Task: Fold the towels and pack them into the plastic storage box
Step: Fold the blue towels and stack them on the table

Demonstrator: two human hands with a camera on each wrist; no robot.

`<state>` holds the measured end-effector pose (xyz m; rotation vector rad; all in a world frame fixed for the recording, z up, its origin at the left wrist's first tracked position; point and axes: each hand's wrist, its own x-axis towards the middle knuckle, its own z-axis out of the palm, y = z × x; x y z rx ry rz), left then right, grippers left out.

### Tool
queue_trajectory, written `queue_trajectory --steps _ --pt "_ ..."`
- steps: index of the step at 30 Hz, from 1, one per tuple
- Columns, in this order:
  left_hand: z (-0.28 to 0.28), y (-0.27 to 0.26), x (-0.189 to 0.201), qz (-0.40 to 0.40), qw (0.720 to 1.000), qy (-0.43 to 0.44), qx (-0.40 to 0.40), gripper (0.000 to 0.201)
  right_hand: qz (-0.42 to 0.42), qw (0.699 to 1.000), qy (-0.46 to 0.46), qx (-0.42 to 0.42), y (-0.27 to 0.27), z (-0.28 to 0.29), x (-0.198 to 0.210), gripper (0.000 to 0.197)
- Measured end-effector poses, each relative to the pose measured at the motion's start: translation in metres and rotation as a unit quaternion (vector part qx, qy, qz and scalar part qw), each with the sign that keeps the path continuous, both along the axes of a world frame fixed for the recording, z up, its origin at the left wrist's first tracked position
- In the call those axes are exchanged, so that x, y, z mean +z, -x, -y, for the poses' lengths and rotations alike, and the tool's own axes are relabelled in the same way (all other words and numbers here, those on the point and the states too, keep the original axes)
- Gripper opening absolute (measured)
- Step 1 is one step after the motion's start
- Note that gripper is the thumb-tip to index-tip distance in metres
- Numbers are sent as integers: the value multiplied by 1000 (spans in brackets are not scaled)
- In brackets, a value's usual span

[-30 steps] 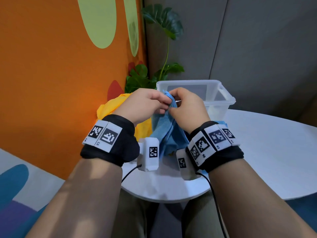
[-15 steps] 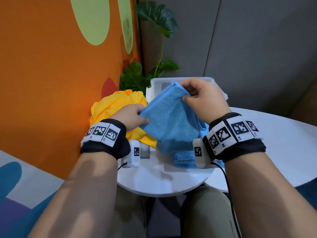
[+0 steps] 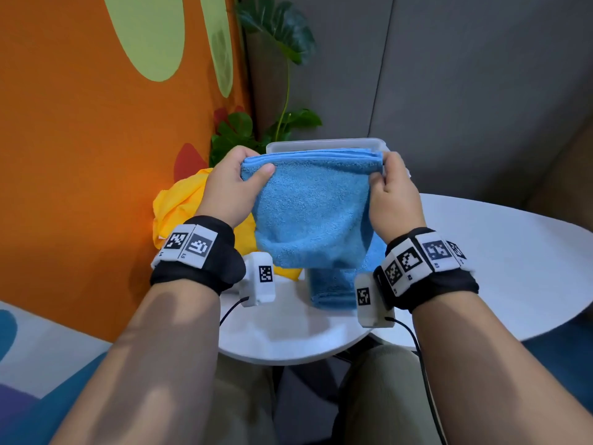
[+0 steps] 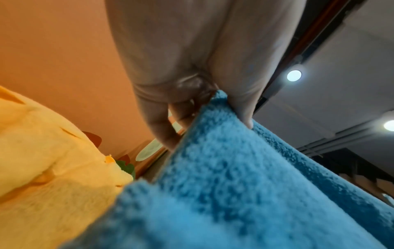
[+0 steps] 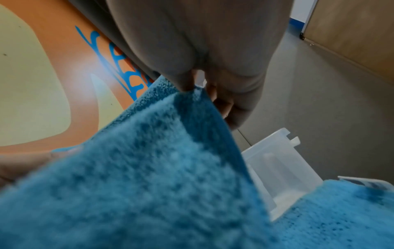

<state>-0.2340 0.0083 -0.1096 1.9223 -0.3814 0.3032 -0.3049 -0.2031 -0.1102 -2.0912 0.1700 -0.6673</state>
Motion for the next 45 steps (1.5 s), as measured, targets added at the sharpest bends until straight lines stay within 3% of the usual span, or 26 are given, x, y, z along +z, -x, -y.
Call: queue_trajectory --steps 7,10,12,14,16,17,20,22,24,26,29,35,39,42,45 --pt "6 4 2 13 999 -6 -44 8 -118 992 5 -40 -8 14 -15 5" --pt "8 5 3 25 998 -33 -47 9 -175 983 22 -60 -8 16 -15 6" --pt "9 6 4 40 996 -58 -48 8 -193 978 29 -68 -10 15 -13 25" --pt "12 7 5 55 993 -89 -50 7 -173 981 66 -52 -9 10 -8 56" --pt "16 9 5 62 990 -111 -60 6 -130 981 143 6 -8 2 2 81" --pt "18 10 6 65 988 -121 -69 7 -113 977 175 43 -8 -4 6 84" --pt "26 15 8 77 982 -139 -105 12 -97 963 225 109 -9 -18 16 54" --pt "26 16 8 75 983 -130 -108 15 -96 962 233 109 -10 -23 20 24" --pt "23 15 6 38 986 -106 -120 11 -95 964 229 97 -10 -24 21 11" --pt "20 13 1 -23 985 -86 -150 24 -85 971 208 82 -10 -22 22 8" --pt "15 11 -12 -70 971 -156 -166 42 -55 982 172 48 -9 -20 23 11" --pt "5 1 -34 -95 948 -270 -141 39 -6 989 140 -37 -5 -13 27 20" --pt "-4 -4 -45 -82 933 -340 -86 22 22 992 110 -54 -8 -6 30 18" --pt "-6 -4 -38 -102 946 -302 -50 29 21 991 122 -44 -9 -5 30 17" --pt "-2 -2 -20 -99 976 -172 -87 43 16 991 129 -24 -9 -8 28 19"
